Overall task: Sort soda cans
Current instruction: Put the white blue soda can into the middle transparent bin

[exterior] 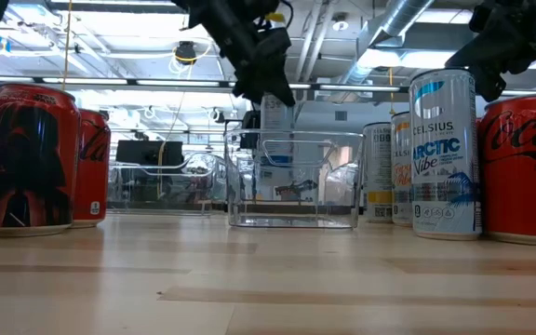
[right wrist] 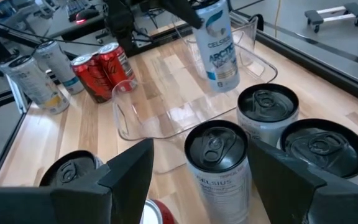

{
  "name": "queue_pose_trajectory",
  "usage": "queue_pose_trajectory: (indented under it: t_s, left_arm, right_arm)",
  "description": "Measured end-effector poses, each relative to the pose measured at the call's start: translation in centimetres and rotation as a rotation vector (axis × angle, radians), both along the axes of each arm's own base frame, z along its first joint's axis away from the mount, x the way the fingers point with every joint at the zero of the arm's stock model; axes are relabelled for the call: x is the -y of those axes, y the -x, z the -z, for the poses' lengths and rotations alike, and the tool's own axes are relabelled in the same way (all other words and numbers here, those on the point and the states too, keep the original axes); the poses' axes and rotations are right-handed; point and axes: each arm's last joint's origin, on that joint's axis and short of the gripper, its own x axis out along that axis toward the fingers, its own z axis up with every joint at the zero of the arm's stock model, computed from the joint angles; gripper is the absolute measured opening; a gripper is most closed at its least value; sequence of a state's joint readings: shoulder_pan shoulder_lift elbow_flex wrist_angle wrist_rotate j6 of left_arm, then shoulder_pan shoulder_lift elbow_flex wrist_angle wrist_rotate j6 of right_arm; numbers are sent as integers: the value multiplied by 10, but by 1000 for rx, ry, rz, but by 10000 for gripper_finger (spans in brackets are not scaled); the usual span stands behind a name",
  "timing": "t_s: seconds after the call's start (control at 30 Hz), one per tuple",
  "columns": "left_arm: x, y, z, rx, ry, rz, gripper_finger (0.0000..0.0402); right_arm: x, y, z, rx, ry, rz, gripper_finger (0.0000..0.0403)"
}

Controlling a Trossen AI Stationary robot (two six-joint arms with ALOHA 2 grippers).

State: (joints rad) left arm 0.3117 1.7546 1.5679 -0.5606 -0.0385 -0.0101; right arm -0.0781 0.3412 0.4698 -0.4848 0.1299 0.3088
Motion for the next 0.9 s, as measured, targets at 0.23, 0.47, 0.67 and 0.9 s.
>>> queue_pose_trajectory:
  t_s: [0.23, 0.47, 0.67, 0.9]
  left_arm:
    - [-3, 2, 14, -9, 16, -26, 251]
    - [-6, 5, 39, -10, 46, -59, 251]
    - [-6, 6, 42, -27, 54, -65, 260]
    - [-8, 7, 40, -28, 30, -79, 357]
  right_arm:
    - [0, 0, 1, -7, 0, 2, 281]
    - [0, 0, 1, -12, 2, 3, 281]
    - [0, 0, 1, -11, 2, 3, 281]
    - [0, 0, 1, -6, -12, 9, 281]
